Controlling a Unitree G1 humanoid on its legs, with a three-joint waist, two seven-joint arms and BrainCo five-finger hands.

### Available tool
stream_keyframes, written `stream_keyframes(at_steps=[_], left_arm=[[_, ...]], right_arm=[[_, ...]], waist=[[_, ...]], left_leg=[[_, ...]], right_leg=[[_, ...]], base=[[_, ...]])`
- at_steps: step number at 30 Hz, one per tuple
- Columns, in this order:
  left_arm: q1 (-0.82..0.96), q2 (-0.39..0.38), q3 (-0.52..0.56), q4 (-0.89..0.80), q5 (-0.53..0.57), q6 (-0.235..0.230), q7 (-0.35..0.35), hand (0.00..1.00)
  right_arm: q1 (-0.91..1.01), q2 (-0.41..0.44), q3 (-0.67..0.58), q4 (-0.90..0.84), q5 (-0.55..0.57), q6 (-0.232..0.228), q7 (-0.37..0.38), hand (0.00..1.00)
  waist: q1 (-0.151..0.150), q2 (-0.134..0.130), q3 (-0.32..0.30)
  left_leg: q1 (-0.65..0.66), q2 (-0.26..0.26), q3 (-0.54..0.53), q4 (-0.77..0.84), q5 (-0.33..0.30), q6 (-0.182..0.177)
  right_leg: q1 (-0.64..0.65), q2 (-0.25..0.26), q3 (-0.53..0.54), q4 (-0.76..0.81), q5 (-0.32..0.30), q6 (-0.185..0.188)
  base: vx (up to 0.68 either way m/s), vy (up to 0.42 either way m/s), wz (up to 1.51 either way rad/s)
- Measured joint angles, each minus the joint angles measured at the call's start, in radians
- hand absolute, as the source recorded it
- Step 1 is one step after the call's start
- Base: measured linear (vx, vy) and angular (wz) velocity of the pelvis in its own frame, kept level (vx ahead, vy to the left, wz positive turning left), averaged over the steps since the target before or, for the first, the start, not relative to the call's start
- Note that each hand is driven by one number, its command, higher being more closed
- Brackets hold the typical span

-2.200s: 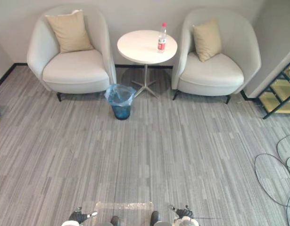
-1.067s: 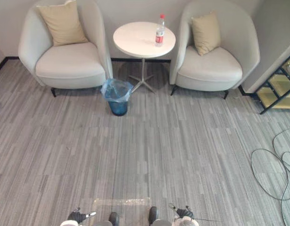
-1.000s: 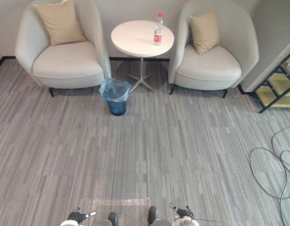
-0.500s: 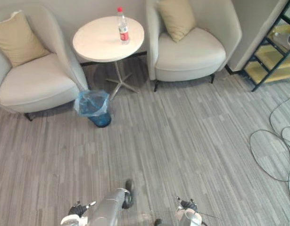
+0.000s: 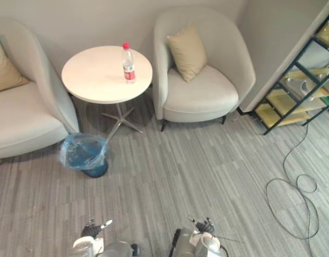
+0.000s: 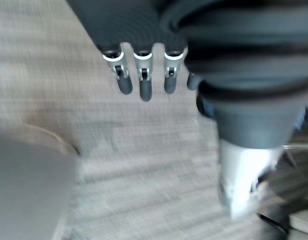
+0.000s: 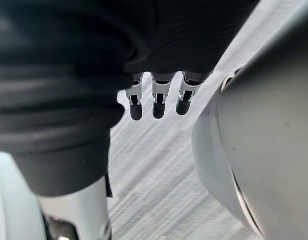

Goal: Gather rubbish on tea table into small bin, then transfer packed bag to large trash can.

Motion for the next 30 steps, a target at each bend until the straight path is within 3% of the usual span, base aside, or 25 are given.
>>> stream_keyframes(at_steps=[1, 2, 3, 4, 5, 7, 9, 11, 13, 15, 16, 17, 18, 19, 21, 24, 26, 27, 30], left_arm=[[0.000, -0.001, 0.006, 0.001, 0.000, -0.001, 0.000, 0.00], [-0.001, 0.000, 0.010, 0.003, 0.000, -0.001, 0.000, 0.00], [-0.005, -0.029, 0.018, 0.009, 0.000, -0.001, 0.000, 0.00], [-0.002, -0.040, 0.029, 0.013, 0.000, -0.001, 0.000, 0.00], [0.001, -0.060, 0.040, 0.015, 0.001, -0.001, 0.000, 0.00], [-0.011, -0.079, 0.050, 0.016, 0.001, 0.001, -0.001, 0.00], [-0.013, -0.080, 0.048, -0.011, 0.001, 0.001, -0.001, 0.00], [-0.016, -0.067, 0.043, -0.037, 0.001, 0.000, -0.001, 0.00], [-0.017, -0.054, 0.032, -0.049, 0.001, -0.008, -0.001, 0.00], [-0.019, -0.049, 0.025, -0.046, 0.001, -0.016, -0.001, 0.00], [-0.019, -0.044, 0.024, -0.045, 0.002, -0.017, -0.001, 0.00], [-0.019, -0.040, 0.025, -0.043, 0.002, -0.017, -0.001, 0.00], [-0.019, -0.036, 0.023, -0.041, 0.001, -0.017, -0.001, 0.00], [-0.022, -0.004, 0.002, -0.019, 0.002, -0.018, -0.001, 0.00], [-0.026, 0.006, 0.007, -0.015, 0.000, -0.019, -0.003, 0.00], [-0.026, 0.007, 0.005, -0.005, 0.002, -0.018, -0.003, 0.00], [-0.026, 0.023, -0.018, 0.013, 0.002, -0.015, -0.003, 0.00], [-0.024, 0.030, -0.033, 0.022, 0.002, -0.008, -0.003, 0.00], [-0.017, 0.025, -0.033, 0.027, 0.002, 0.001, -0.003, 0.00]], right_arm=[[0.006, 0.001, 0.012, 0.003, 0.000, 0.000, 0.000, 0.00], [0.023, 0.004, 0.013, 0.005, 0.002, 0.001, 0.002, 0.00], [0.017, -0.010, 0.010, 0.004, 0.001, 0.001, 0.004, 0.00], [0.016, -0.018, 0.010, 0.006, 0.001, 0.001, 0.004, 0.00], [0.017, -0.029, 0.010, 0.003, 0.002, -0.002, 0.003, 0.00], [0.018, -0.039, 0.009, 0.002, 0.007, -0.010, 0.002, 0.00], [0.022, -0.026, 0.010, 0.008, 0.031, -0.009, 0.000, 0.00], [0.012, 0.000, 0.012, 0.016, 0.049, -0.012, -0.001, 0.00], [0.010, 0.011, 0.011, 0.027, 0.074, -0.011, -0.001, 0.00], [-0.002, 0.007, 0.010, 0.046, 0.081, -0.010, -0.003, 0.00], [-0.002, 0.003, 0.010, 0.051, 0.081, -0.010, -0.004, 0.00], [-0.006, -0.001, 0.011, 0.059, 0.081, -0.010, -0.004, 0.00], [-0.008, -0.002, 0.012, 0.067, 0.081, -0.010, -0.004, 0.00], [-0.020, 0.006, 0.017, 0.089, 0.079, -0.007, -0.004, 0.00], [-0.021, 0.014, 0.019, 0.090, 0.077, -0.005, -0.001, 0.00], [-0.014, 0.020, 0.019, 0.082, 0.073, -0.005, 0.000, 0.00], [-0.007, 0.023, 0.030, 0.074, 0.037, -0.003, 0.011, 0.00], [-0.003, 0.017, 0.039, 0.056, 0.036, -0.003, 0.018, 0.00], [-0.001, 0.008, 0.052, 0.033, 0.028, -0.006, 0.026, 0.00]], waist=[[-0.002, -0.014, -0.010], [-0.001, -0.036, -0.024], [0.005, 0.006, -0.039], [0.005, 0.026, -0.049], [-0.010, 0.056, -0.062], [-0.016, 0.089, -0.057], [0.002, 0.082, -0.047], [0.012, 0.062, -0.035], [0.011, 0.045, -0.025], [0.013, 0.042, -0.022], [0.014, 0.040, -0.019], [0.020, 0.037, -0.014], [0.028, 0.034, -0.012], [0.045, 0.006, -0.012], [0.049, -0.014, -0.004], [0.052, -0.016, -0.005], [0.045, -0.025, -0.006], [0.036, -0.026, -0.006], [0.005, -0.013, -0.003]], left_leg=[[0.012, -0.010, -0.027, -0.004, -0.018, -0.023], [0.020, -0.024, -0.058, -0.007, -0.044, -0.039], [0.027, 0.013, -0.084, -0.002, -0.078, -0.065], [0.019, 0.031, -0.093, 0.007, -0.080, -0.067], [-0.030, 0.058, -0.147, 0.089, -0.079, -0.068], [-0.119, 0.096, -0.189, 0.315, -0.066, -0.088], [-0.255, 0.163, -0.150, 0.615, -0.049, -0.106], [-0.351, 0.185, -0.075, 0.698, -0.051, -0.102], [-0.424, 0.173, 0.007, 0.613, -0.049, -0.094], [-0.443, 0.128, 0.037, 0.438, -0.032, -0.072], [-0.445, 0.085, 0.043, 0.291, 0.008, -0.055], [-0.444, 0.056, 0.044, 0.173, 0.112, -0.040], [-0.435, 0.048, 0.045, 0.146, 0.163, -0.034], [-0.394, 0.020, 0.072, 0.095, 0.186, -0.010], [-0.406, 0.018, 0.092, 0.151, 0.139, 0.024], [-0.352, 0.012, 0.114, 0.169, 0.080, 0.038], [-0.270, -0.013, 0.129, 0.134, 0.039, 0.052], [-0.213, -0.029, 0.121, 0.121, 0.014, 0.056], [-0.098, -0.028, 0.079, 0.074, -0.001, 0.057]], right_leg=[[-0.001, 0.008, 0.032, -0.073, 0.084, -0.021], [-0.001, 0.000, 0.045, -0.092, 0.111, -0.034], [0.000, 0.013, 0.011, -0.052, 0.050, -0.046], [0.004, 0.023, -0.004, -0.051, 0.033, -0.049], [0.035, 0.024, -0.069, -0.062, -0.013, -0.056], [0.116, 0.042, -0.150, -0.081, -0.057, -0.077], [0.216, 0.072, -0.207, -0.113, -0.095, -0.105], [0.292, 0.077, -0.248, -0.164, -0.108, -0.108], [0.358, 0.077, -0.273, -0.233, -0.104, -0.097], [0.403, 0.072, -0.282, -0.281, -0.099, -0.087], [0.430, 0.067, -0.284, -0.312, -0.097, -0.080], [0.455, 0.066, -0.276, -0.341, -0.099, -0.064], [0.463, 0.066, -0.263, -0.349, -0.098, -0.055], [0.486, 0.056, -0.205, -0.405, -0.077, -0.041], [0.490, 0.048, -0.126, -0.420, -0.048, -0.021], [0.452, 0.018, -0.050, -0.249, -0.049, -0.020], [0.304, -0.042, 0.007, 0.133, 0.018, 0.031], [0.222, -0.073, 0.025, 0.326, 0.033, 0.033], [0.124, -0.093, -0.033, 0.439, -0.020, 0.023]], base=[[0.46, -0.349, 0.64], [0.50, -0.388, 0.63], [0.42, -0.327, 0.51], [0.39, -0.303, 0.75], [0.37, -0.316, 1.08], [0.37, -0.320, 1.18], [0.30, -0.237, 0.79], [0.23, -0.178, 0.51], [0.26, -0.119, 0.40], [0.24, 0.011, 0.15], [0.29, 0.097, 0.00], [0.29, 0.097, -0.12], [0.34, 0.100, -0.33], [0.35, 0.119, -0.32], [0.42, 0.211, -0.22], [0.33, 0.198, -0.23], [0.31, 0.147, -0.16], [0.32, 0.090, 0.06], [0.35, 0.029, 0.43]])
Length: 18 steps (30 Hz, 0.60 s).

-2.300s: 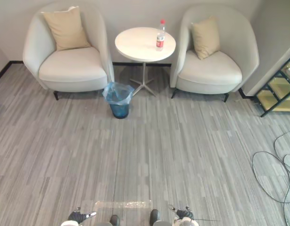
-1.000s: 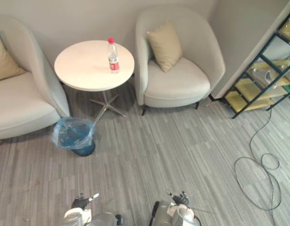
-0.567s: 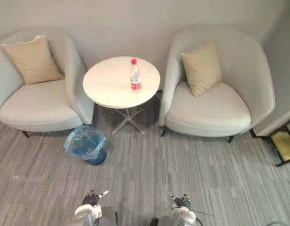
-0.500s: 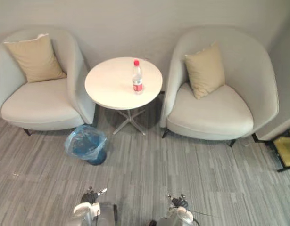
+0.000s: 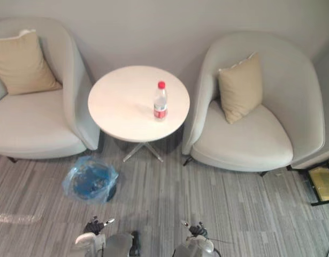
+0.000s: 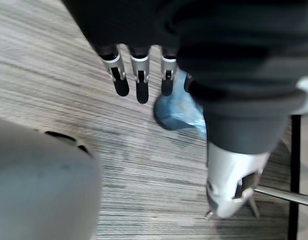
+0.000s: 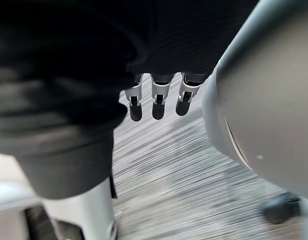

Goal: Gather rubbish on tea table into small bin, then transfer packed bag to large trash can.

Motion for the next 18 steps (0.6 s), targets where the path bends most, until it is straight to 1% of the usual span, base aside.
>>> stream_keyframes(at_steps=[1, 2, 3, 4, 5, 6, 7, 8, 9, 10, 11, 12, 13, 14, 15, 16, 17, 18], left_arm=[[0.000, 0.000, 0.000, 0.001, 0.000, 0.000, 0.000, 0.00], [0.002, -0.003, 0.001, 0.003, 0.001, 0.000, 0.000, 0.00], [0.003, -0.005, 0.002, 0.003, 0.009, 0.000, 0.000, 0.00], [0.003, -0.006, 0.003, 0.003, 0.011, 0.000, 0.000, 0.00], [0.003, -0.013, 0.008, 0.002, 0.019, -0.001, 0.000, 0.00], [0.003, -0.015, 0.015, 0.001, 0.023, -0.005, 0.000, 0.00], [0.003, -0.014, 0.023, 0.001, 0.029, -0.008, -0.001, 0.00], [-0.005, -0.035, 0.042, 0.008, 0.037, -0.009, 0.001, 0.00], [0.003, -0.056, 0.044, 0.008, 0.038, -0.013, -0.001, 0.00], [0.005, -0.065, 0.046, 0.009, 0.039, -0.015, 0.000, 0.00], [-0.002, -0.079, 0.053, 0.012, 0.039, -0.016, -0.001, 0.00], [-0.007, -0.084, 0.062, 0.016, 0.039, -0.016, -0.001, 0.00], [-0.020, -0.098, 0.074, 0.022, 0.042, -0.016, -0.008, 0.00], [-0.024, -0.101, 0.079, 0.021, 0.043, -0.016, -0.013, 0.00], [-0.035, -0.109, 0.081, 0.007, 0.045, -0.017, -0.020, 0.00], [-0.038, -0.108, 0.081, -0.015, 0.045, -0.017, -0.020, 0.00], [-0.037, -0.108, 0.081, -0.023, 0.045, -0.018, -0.020, 0.00], [-0.037, -0.111, 0.078, -0.033, 0.045, -0.020, -0.020, 0.00]], right_arm=[[-0.003, 0.000, 0.000, -0.001, -0.008, -0.003, 0.000, 0.00], [-0.004, -0.001, -0.004, -0.007, -0.022, -0.003, 0.000, 0.00], [0.000, 0.000, -0.004, -0.016, -0.028, -0.003, 0.000, 0.00], [0.000, 0.000, -0.004, -0.018, -0.028, -0.003, 0.000, 0.00], [-0.001, 0.000, -0.003, -0.022, -0.028, -0.003, 0.000, 0.00], [0.000, 0.002, -0.002, -0.021, -0.028, -0.003, 0.000, 0.00], [0.002, 0.005, -0.002, -0.018, -0.028, -0.002, 0.000, 0.00], [-0.003, -0.002, -0.002, -0.013, -0.028, -0.001, 0.001, 0.00], [-0.002, -0.011, -0.004, -0.019, -0.028, -0.003, 0.000, 0.00], [-0.001, -0.014, -0.005, -0.020, -0.028, -0.003, -0.001, 0.00], [-0.002, -0.018, -0.006, -0.019, -0.028, -0.004, 0.000, 0.00], [-0.002, -0.018, -0.007, -0.020, -0.028, -0.006, 0.000, 0.00], [0.000, -0.015, -0.016, -0.017, -0.026, -0.010, 0.001, 0.00], [0.001, -0.015, -0.018, -0.017, -0.026, -0.012, 0.001, 0.00], [0.006, -0.012, -0.024, -0.015, -0.026, -0.013, 0.000, 0.00], [0.010, -0.008, -0.022, -0.015, -0.023, -0.013, 0.000, 0.00], [0.012, -0.005, -0.020, -0.013, -0.017, -0.013, -0.001, 0.00], [0.010, -0.001, -0.020, -0.012, -0.008, -0.014, -0.002, 0.00]], waist=[[-0.001, 0.001, 0.000], [-0.004, 0.003, 0.001], [-0.004, 0.003, 0.001], [-0.005, 0.004, 0.001], [-0.008, 0.006, 0.001], [-0.008, -0.005, -0.005], [-0.008, -0.014, -0.008], [-0.002, 0.005, -0.008], [-0.004, 0.039, -0.021], [-0.006, 0.047, -0.027], [-0.006, 0.063, -0.032], [-0.007, 0.066, -0.031], [-0.015, 0.068, -0.030], [-0.017, 0.068, -0.029], [-0.017, 0.069, -0.021], [-0.007, 0.067, -0.013], [0.001, 0.066, -0.013], [0.000, 0.065, -0.011]], left_leg=[[0.022, 0.003, -0.007, -0.014, 0.001, -0.001], [0.064, 0.012, -0.022, -0.035, 0.001, -0.002], [0.094, 0.021, -0.027, -0.047, 0.002, -0.003], [0.102, 0.025, -0.029, -0.050, 0.000, -0.008], [0.112, 0.037, -0.039, -0.052, -0.011, -0.030], [0.125, 0.032, -0.062, -0.059, -0.029, -0.061], [0.133, 0.025, -0.074, -0.059, -0.038, -0.075], [0.140, 0.040, -0.109, -0.055, -0.058, -0.101], [0.132, 0.075, -0.126, -0.055, -0.057, -0.104], [0.132, 0.084, -0.139, -0.057, -0.057, -0.104], [0.130, 0.099, -0.161, -0.055, -0.059, -0.111], [0.127, 0.108, -0.169, -0.044, -0.058, -0.115], [0.083, 0.134, -0.209, 0.068, -0.052, -0.124], [0.055, 0.143, -0.219, 0.128, -0.049, -0.129], [-0.047, 0.171, -0.232, 0.350, 0.000, -0.169], [-0.124, 0.202, -0.226, 0.514, 0.043, -0.180], [-0.147, 0.215, -0.211, 0.552, 0.036, -0.179], [-0.182, 0.224, -0.173, 0.561, 0.009, -0.182]], right_leg=[[-0.017, 0.000, -0.012, -0.019, -0.012, -0.006], [-0.040, 0.007, -0.036, -0.097, -0.032, -0.012], [-0.056, 0.019, -0.044, -0.199, -0.030, -0.017], [-0.061, 0.026, -0.042, -0.248, -0.027, -0.021], [-0.067, 0.049, -0.030, -0.385, 0.010, -0.037], [-0.065, 0.067, -0.007, -0.516, 0.106, -0.046], [-0.064, 0.068, 0.008, -0.564, 0.175, -0.053], [-0.061, 0.084, 0.005, -0.544, 0.149, -0.069], [-0.054, 0.109, -0.006, -0.552, 0.131, -0.073], [-0.050, 0.117, -0.015, -0.556, 0.110, -0.078], [-0.046, 0.130, -0.038, -0.551, 0.078, -0.090], [-0.037, 0.133, -0.055, -0.551, 0.065, -0.092], [0.012, 0.150, -0.094, -0.574, 0.043, -0.100], [0.031, 0.156, -0.108, -0.587, 0.039, -0.100], [0.083, 0.177, -0.141, -0.622, 0.032, -0.108], [0.125, 0.190, -0.155, -0.648, 0.028, -0.117], [0.139, 0.196, -0.156, -0.657, 0.027, -0.120], [0.167, 0.198, -0.157, -0.679, 0.030, -0.123]], base=[[0.34, -0.051, 0.52], [0.33, -0.094, 0.47], [0.33, -0.113, 0.44], [0.28, -0.148, 0.50], [0.35, -0.240, 0.56], [0.38, -0.266, 0.58], [0.41, -0.286, 0.38], [0.33, -0.239, 0.27], [0.30, -0.225, 0.23], [0.29, -0.223, 0.28], [0.23, -0.174, 0.25], [0.25, -0.227, 0.59], [0.18, -0.192, 0.62], [0.25, -0.256, 0.86], [0.24, -0.186, 0.54], [0.20, -0.133, 0.35], [0.16, -0.034, -0.02], [0.20, -0.003, -0.12]])
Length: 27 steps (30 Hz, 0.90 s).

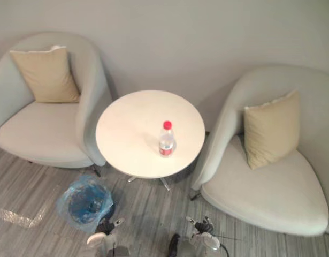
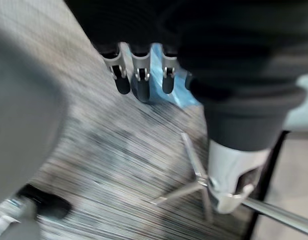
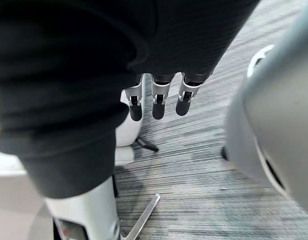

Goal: Gather rubbish on tea table into small bin, then transfer packed bag to large trash can.

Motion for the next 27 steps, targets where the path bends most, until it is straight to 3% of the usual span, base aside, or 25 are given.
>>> stream_keyframes(at_steps=[2, 3, 5, 6, 12, 16, 20, 27], left_arm=[[0.000, -0.002, -0.010, -0.006, -0.001, -0.001, 0.000, 0.00], [0.000, -0.003, -0.014, -0.006, -0.007, 0.000, 0.000, 0.00], [-0.001, 0.001, -0.033, 0.001, -0.008, 0.000, -0.001, 0.00], [0.002, 0.022, -0.040, 0.010, -0.008, 0.000, 0.000, 0.00], [0.009, 0.043, -0.061, 0.019, -0.006, 0.004, 0.001, 0.00], [0.020, 0.052, -0.107, 0.035, -0.005, 0.004, 0.001, 0.00], [0.030, 0.071, -0.136, 0.037, 0.014, 0.004, 0.002, 0.00], [0.064, 0.135, -0.205, 0.040, 0.058, 0.000, 0.001, 0.00]], right_arm=[[0.000, 0.001, -0.001, -0.002, 0.009, 0.000, -0.002, 0.00], [0.000, 0.001, 0.000, -0.002, 0.021, 0.000, -0.003, 0.00], [-0.002, -0.006, 0.000, 0.001, 0.020, 0.002, -0.004, 0.00], [0.000, 0.006, 0.017, -0.003, 0.019, 0.004, -0.004, 0.00], [0.027, 0.015, 0.060, -0.024, -0.023, 0.000, -0.007, 0.00], [0.048, -0.004, 0.067, -0.048, -0.027, 0.001, -0.021, 0.00], [0.121, -0.063, 0.119, -0.306, -0.112, -0.008, -0.046, 0.00], [0.150, -0.138, 0.154, -0.533, -0.244, -0.047, -0.051, 0.00]], waist=[[-0.003, -0.009, 0.007], [-0.004, -0.009, 0.007], [0.002, -0.002, 0.001], [0.002, -0.033, -0.012], [0.001, -0.045, -0.028], [-0.001, -0.031, -0.052], [-0.006, -0.035, -0.059], [-0.007, -0.048, -0.062]], left_leg=[[-0.019, -0.011, 0.040, -0.091, -0.031, 0.004], [-0.018, -0.039, 0.041, -0.233, -0.035, 0.013], [-0.002, -0.073, 0.027, -0.398, 0.025, 0.019], [0.021, -0.104, 0.042, -0.450, 0.043, 0.037], [0.072, -0.150, 0.067, -0.490, 0.042, 0.049], [0.105, -0.155, 0.068, -0.558, 0.065, 0.057], [0.130, -0.172, 0.065, -0.674, 0.129, 0.060], [0.142, -0.182, 0.017, -0.747, 0.175, 0.064]], right_leg=[[0.026, -0.009, 0.009, -0.021, 0.003, 0.004], [0.032, -0.018, 0.025, -0.027, 0.007, 0.011], [0.026, -0.013, 0.065, -0.025, 0.006, 0.046], [0.028, -0.026, 0.108, -0.054, 0.017, 0.066], [0.082, -0.058, 0.144, -0.145, 0.041, 0.101], [0.096, -0.049, 0.157, -0.185, 0.057, 0.100], [0.092, -0.049, 0.166, -0.238, 0.094, 0.091], [0.095, -0.040, 0.180, -0.298, 0.143, 0.084]], base=[[0.21, 0.037, -0.16], [0.09, 0.069, -0.24], [0.16, 0.148, -0.33], [0.19, 0.155, -0.21], [0.12, 0.103, -0.04], [0.05, -0.032, -0.11], [0.01, -0.040, -0.04], [-0.04, -0.015, -0.04]])
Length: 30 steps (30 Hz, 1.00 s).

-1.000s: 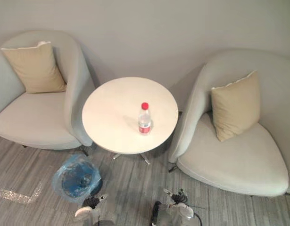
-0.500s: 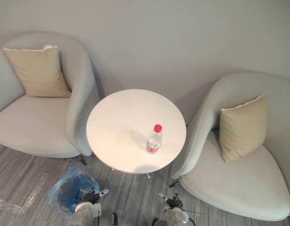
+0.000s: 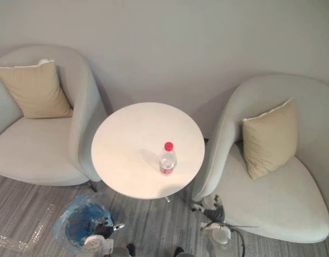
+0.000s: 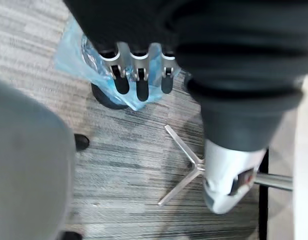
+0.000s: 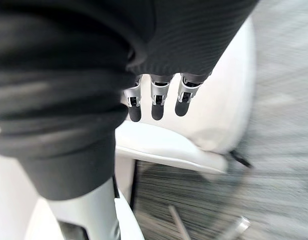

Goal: Gather rubbish on tea table into small bin, then transfer packed bag to large trash can.

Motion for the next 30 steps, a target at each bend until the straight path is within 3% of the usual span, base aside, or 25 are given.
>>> stream_keyframes(at_steps=[10, 14, 26, 30], left_arm=[[0.015, 0.017, -0.031, -0.010, 0.014, -0.022, 0.000, 0.00], [0.016, 0.019, -0.032, -0.017, 0.015, -0.026, -0.001, 0.00], [0.012, 0.022, -0.031, -0.076, 0.014, -0.045, 0.000, 0.00], [-0.006, 0.021, -0.031, -0.085, 0.013, -0.047, 0.000, 0.00]], right_arm=[[-0.014, -0.071, 0.089, -0.118, -0.131, -0.021, 0.003, 0.00], [-0.066, -0.108, 0.120, -0.118, -0.134, -0.021, 0.000, 0.00], [-0.219, -0.111, 0.178, -0.106, -0.131, -0.020, -0.046, 0.00], [-0.287, -0.105, 0.197, -0.071, -0.129, -0.018, -0.067, 0.00]], waist=[[-0.001, -0.003, 0.001], [0.000, 0.007, 0.010], [0.011, 0.025, 0.084], [0.035, 0.036, 0.111]], left_leg=[[-0.006, -0.031, -0.061, -0.050, 0.041, 0.002], [-0.023, -0.044, -0.087, -0.048, 0.041, 0.002], [-0.076, -0.063, -0.165, -0.030, 0.043, 0.008], [-0.114, -0.066, -0.170, -0.018, 0.042, 0.008]], right_leg=[[-0.008, -0.013, -0.001, -0.042, 0.029, 0.017], [-0.018, -0.021, -0.011, -0.043, 0.030, 0.021], [-0.017, -0.026, -0.034, -0.056, 0.030, 0.022], [-0.050, -0.028, -0.034, -0.050, 0.029, 0.022]], base=[[-0.07, 0.012, 0.06], [0.00, 0.009, 0.06], [0.04, 0.008, 0.17], [-0.02, 0.018, 0.04]])
